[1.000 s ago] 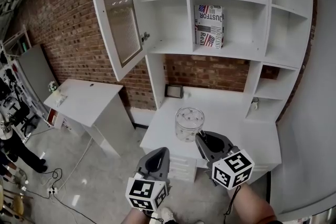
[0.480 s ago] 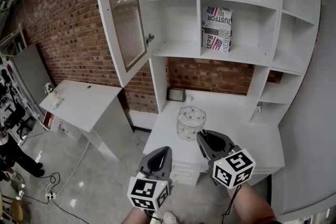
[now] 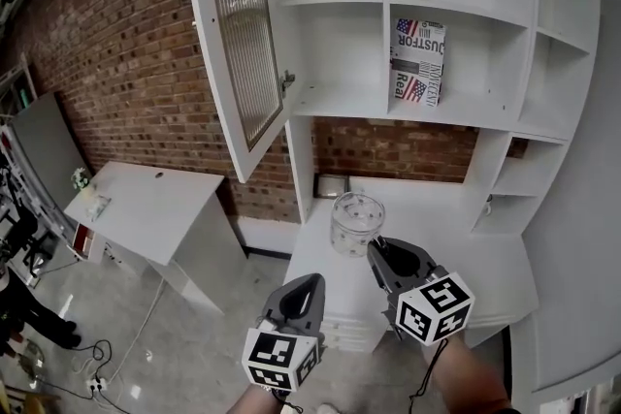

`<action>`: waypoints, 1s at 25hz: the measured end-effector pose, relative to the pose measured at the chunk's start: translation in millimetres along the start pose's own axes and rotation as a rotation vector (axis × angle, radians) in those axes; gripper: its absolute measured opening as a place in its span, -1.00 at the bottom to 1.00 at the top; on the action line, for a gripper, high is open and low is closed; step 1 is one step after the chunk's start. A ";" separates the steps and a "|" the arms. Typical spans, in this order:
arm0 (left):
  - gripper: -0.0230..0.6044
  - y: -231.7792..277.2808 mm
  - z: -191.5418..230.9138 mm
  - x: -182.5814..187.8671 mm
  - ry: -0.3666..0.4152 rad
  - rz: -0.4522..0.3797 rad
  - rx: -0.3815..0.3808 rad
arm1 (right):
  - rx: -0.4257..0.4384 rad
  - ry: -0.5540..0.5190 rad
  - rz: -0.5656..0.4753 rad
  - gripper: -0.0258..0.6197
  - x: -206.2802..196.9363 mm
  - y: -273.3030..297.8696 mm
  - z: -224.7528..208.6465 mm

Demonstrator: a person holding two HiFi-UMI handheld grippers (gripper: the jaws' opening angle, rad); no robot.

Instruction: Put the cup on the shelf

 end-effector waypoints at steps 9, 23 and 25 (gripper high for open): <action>-0.91 5.4 39.0 1.6 0.003 -0.003 -0.048 | -0.047 -0.017 0.000 -0.81 7.5 38.4 9.0; -0.91 42.0 64.8 5.2 0.013 -0.008 -0.069 | -0.072 -0.086 -0.022 -0.81 43.6 101.1 -34.4; -0.91 53.3 68.9 5.7 0.016 -0.005 -0.067 | -0.072 -0.093 -0.025 -0.81 48.9 113.5 -45.3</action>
Point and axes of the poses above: the fingertips, and each gripper's own axes: y forward along the fingers, z to its left, x out of its top, the point moved 10 cm from there along -y, backward along the fingers, and after that the axes turned 3 degrees about -z, right-handed, at the moved point
